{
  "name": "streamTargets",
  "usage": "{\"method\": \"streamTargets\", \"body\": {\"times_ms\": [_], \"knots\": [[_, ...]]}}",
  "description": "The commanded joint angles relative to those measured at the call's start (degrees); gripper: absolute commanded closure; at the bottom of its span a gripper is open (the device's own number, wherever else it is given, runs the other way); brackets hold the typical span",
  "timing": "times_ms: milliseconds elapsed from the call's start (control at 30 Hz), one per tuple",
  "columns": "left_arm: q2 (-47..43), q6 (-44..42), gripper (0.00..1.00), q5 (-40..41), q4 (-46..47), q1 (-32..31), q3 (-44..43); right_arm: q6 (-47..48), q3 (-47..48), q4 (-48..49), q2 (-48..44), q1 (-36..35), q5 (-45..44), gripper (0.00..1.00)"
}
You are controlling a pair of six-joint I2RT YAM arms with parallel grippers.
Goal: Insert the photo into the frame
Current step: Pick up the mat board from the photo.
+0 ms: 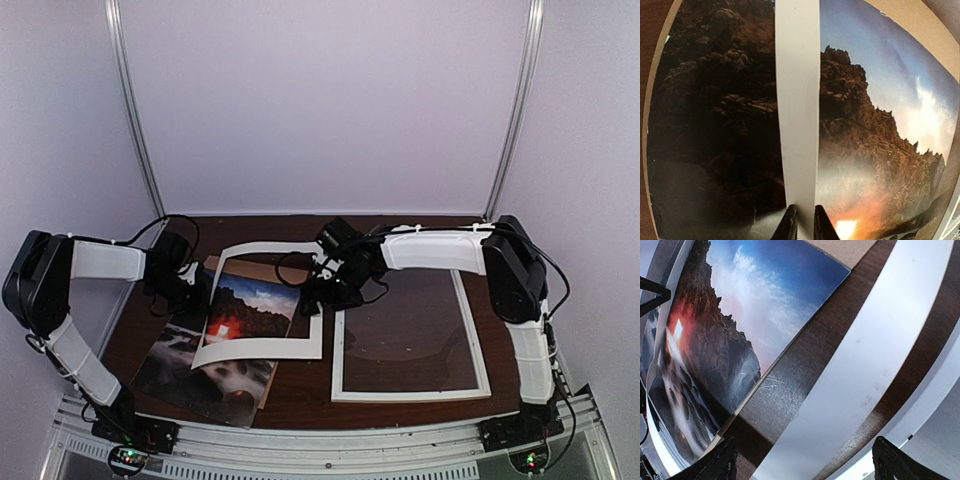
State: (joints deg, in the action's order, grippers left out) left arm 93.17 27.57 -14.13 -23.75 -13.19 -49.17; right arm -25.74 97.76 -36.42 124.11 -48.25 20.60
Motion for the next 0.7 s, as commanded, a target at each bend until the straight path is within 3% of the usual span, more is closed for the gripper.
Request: {"method": "streamTargets", "body": {"times_ms": [0, 233, 433, 667], "knots": [[-1.7, 1.1, 0.87, -0.9, 1.9, -0.2, 0.9, 0.3, -1.1, -0.3, -2.9, 1.0, -0.9, 0.07], [-1.7, 1.3, 0.87, -1.0, 2.3, -0.2, 1.2, -3.2, -2.6, 5.4, -2.7, 2.1, 5.5, 0.1], [-2.1, 1.7, 0.87, -1.4, 3.1, -0.2, 1.9, -5.6, -3.2, 8.4, -2.0, 2.8, 9.1, 0.19], [-2.2, 2.4, 0.87, -2.3, 4.3, -0.2, 2.4, -6.9, -4.5, 9.6, -2.2, 3.6, 9.0, 0.22]]}}
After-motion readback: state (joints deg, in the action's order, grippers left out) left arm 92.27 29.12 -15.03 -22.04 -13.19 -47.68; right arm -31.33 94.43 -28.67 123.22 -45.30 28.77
